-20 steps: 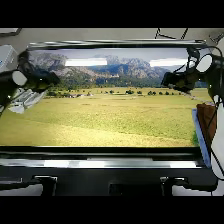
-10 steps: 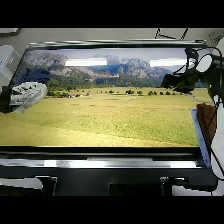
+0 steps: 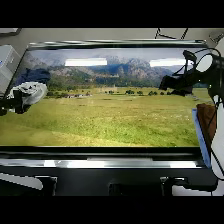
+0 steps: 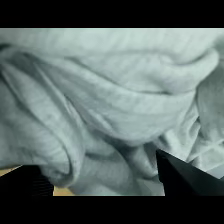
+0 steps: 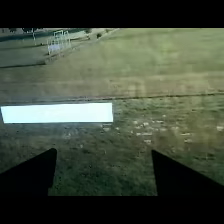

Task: Fold the clothes and pants, and hang the long-sleeved shirts on hangers.

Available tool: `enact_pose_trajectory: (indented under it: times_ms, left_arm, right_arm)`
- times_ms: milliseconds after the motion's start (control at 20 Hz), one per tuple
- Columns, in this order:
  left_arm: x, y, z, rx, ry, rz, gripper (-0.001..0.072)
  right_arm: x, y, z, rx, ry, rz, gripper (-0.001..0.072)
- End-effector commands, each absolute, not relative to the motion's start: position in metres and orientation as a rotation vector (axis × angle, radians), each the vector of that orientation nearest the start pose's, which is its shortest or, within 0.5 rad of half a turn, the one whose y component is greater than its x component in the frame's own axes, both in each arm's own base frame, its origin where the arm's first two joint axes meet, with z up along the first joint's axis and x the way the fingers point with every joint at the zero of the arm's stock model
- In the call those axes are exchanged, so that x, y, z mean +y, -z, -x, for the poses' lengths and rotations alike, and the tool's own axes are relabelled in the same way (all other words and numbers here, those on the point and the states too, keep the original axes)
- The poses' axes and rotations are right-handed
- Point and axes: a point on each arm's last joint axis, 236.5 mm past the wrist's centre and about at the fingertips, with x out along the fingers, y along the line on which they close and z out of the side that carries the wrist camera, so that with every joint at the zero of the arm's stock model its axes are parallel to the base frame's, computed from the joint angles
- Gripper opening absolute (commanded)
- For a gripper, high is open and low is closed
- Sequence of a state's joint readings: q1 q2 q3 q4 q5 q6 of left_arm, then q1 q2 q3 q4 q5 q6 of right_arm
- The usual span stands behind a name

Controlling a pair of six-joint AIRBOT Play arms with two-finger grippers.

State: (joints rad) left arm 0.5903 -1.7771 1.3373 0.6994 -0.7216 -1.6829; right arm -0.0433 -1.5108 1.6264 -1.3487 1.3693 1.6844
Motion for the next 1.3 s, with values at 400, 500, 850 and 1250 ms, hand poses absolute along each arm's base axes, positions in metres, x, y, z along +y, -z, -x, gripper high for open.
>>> enact_pose_trajectory:
  times_ms: [400,500,850,1250]
  left_arm:
    - [0.064,-0.197,-0.506,0.451,0.121,0.648,0.0018]
    - [-0.023,-0.287,-0.459,0.321,0.306,0.509,0.0018]
    - [-0.217,-0.419,-0.310,-0.012,0.761,0.590,0.0018]
    - [-0.286,-0.117,-0.333,0.757,0.606,0.662,0.0018]
  right_arm:
    - [0.034,-0.118,-0.431,1.209,-0.105,-0.236,0.0674]
    - [0.033,-0.160,-0.440,1.052,-0.107,-0.234,0.0674]
    - [0.031,-0.275,-0.411,0.711,-0.110,-0.211,0.0672]
    - [0.025,-0.216,-0.351,1.024,-0.065,-0.195,0.0670]
